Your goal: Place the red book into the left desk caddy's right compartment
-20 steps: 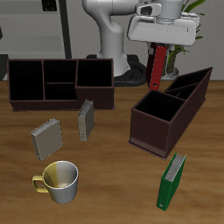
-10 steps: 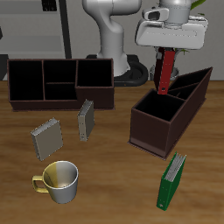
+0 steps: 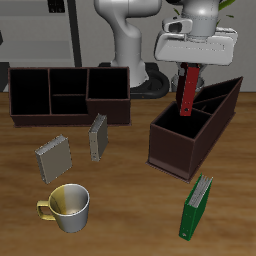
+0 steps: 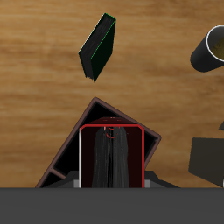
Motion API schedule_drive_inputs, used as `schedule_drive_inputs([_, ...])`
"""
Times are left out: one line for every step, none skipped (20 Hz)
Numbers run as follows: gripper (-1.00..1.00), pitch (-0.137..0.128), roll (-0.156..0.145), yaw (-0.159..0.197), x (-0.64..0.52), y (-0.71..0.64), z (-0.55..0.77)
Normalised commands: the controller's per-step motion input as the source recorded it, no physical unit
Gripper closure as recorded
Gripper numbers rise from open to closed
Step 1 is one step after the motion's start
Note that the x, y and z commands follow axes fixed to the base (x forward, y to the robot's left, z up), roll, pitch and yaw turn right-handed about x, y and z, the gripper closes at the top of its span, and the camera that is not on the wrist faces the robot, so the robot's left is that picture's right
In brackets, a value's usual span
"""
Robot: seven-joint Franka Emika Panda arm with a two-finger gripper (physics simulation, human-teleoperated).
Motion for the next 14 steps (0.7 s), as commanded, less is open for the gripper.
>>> schedule_drive_inputs([1.0, 0.023, -0.018, -0.024, 0.0, 0.04, -0.22])
schedule_drive_inputs([1.0, 0.052, 0.046, 0.006, 0.02, 0.13, -0.44])
schedule_drive_inputs([1.0, 0.025, 0.032, 0.017, 0.02, 0.14, -0.24])
schedule_drive_inputs([1.0, 0.031, 0.043, 0.02, 0.05, 0.09, -0.22])
schedule_drive_inputs([1.0, 0.017, -0.017, -0.015, -0.03, 0.07, -0.17])
schedule_drive_inputs([1.0, -0.008, 0.04, 0.045, -0.01, 0.16, -0.15])
schedule_drive_inputs([1.0, -0.005, -0.003, 0.015, 0.02, -0.02, 0.0])
schedule_drive_inputs([1.0, 0.026, 0.02, -0.012, -0.01, 0.08, -0.16])
schedule_drive_inputs([1.0, 0.005, 0.001, -0.008, 0.08, -0.04, -0.04])
schedule_drive_inputs([1.0, -0.033, 0.011, 0.038, 0.0, 0.02, -0.11])
schedule_drive_inputs([1.0, 0.026, -0.008, -0.038, 0.11, -0.09, -0.13])
schedule_drive_inputs([1.0, 0.005, -0.007, -0.004, 0.01, -0.02, -0.06])
schedule_drive_inputs([1.0, -0.018, 0.02, 0.026, 0.03, 0.01, -0.1])
schedule_drive_inputs([1.0, -0.015, -0.003, 0.018, 0.05, 0.0, -0.2])
